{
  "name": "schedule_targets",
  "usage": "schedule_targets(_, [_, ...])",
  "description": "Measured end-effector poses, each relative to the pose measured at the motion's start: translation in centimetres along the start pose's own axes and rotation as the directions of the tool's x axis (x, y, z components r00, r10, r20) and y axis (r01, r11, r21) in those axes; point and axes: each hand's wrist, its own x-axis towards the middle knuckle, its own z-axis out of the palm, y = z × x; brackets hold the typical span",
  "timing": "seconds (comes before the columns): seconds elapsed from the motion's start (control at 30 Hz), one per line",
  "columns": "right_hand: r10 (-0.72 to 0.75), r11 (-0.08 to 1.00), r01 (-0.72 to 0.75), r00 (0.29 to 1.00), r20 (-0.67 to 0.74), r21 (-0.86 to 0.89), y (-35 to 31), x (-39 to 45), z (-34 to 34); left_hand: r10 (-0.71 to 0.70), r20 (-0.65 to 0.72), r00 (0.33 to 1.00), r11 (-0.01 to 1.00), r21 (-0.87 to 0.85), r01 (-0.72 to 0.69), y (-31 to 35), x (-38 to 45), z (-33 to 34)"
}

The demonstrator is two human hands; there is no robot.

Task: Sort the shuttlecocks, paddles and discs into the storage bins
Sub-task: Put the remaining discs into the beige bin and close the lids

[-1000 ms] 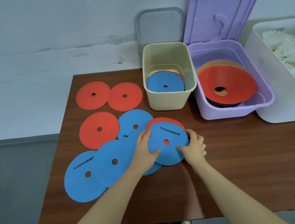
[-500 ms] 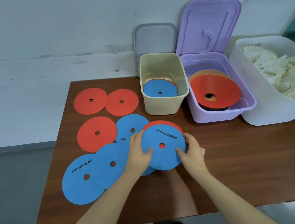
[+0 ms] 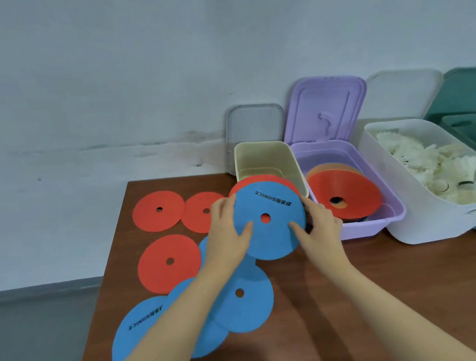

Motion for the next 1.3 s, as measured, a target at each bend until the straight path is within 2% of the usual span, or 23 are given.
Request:
schedule_targets(0.2, [-0.018,0.997,0.016,1.0,-0.019,-0.08,1.1,4.5,-0.2,0.075,0.038,0.996,0.987,0.14,-0.08,0.6,5.3,0.9])
schedule_targets(0.4, [-0.036,0.996,0.036,0.999,0.001,-0.085,2.8,10.7,0.9,0.021,0.125,0.992,0.976,0.215,-0.048,0.0,11.4,2.9])
schedule_targets(0.57, [0.057,0.989,-0.046,0.996,0.07,-0.143,5.3,14.8,3.7,-0.069,0.195,0.978,0.947,0.32,0.003,-1.9,15.1,5.2])
schedule_targets(0.67, [0.153,0.955,-0.114,0.98,0.126,-0.274,6.3,16.0,5.8,-0.152,0.299,0.942,0.848,0.53,-0.032,-3.4,16.3,6.5])
schedule_targets(0.77, [0.115,0.932,-0.06,0.984,0.136,-0.356,6.7,16.2,6.8,-0.145,0.371,0.917,0.715,0.68,-0.162,-4.4,16.4,7.5])
schedule_targets(0.93, [0.101,0.922,-0.025,0.979,0.179,-0.387,6.7,15.8,6.4,-0.095,0.309,0.946,0.725,0.673,-0.147,-4.5,15.8,7.3])
schedule_targets(1.07, [0.08,0.941,-0.011,0.978,0.191,-0.339,5.9,14.4,5.5,-0.073,0.283,0.956,0.765,0.631,-0.128,-4.1,14.4,5.7])
schedule_targets(1.3, [-0.139,0.972,0.162,0.98,0.144,-0.168,2.8,8.0,4.6,-0.118,0.287,0.951,0.785,0.613,-0.088,-4.2,8.8,1.2])
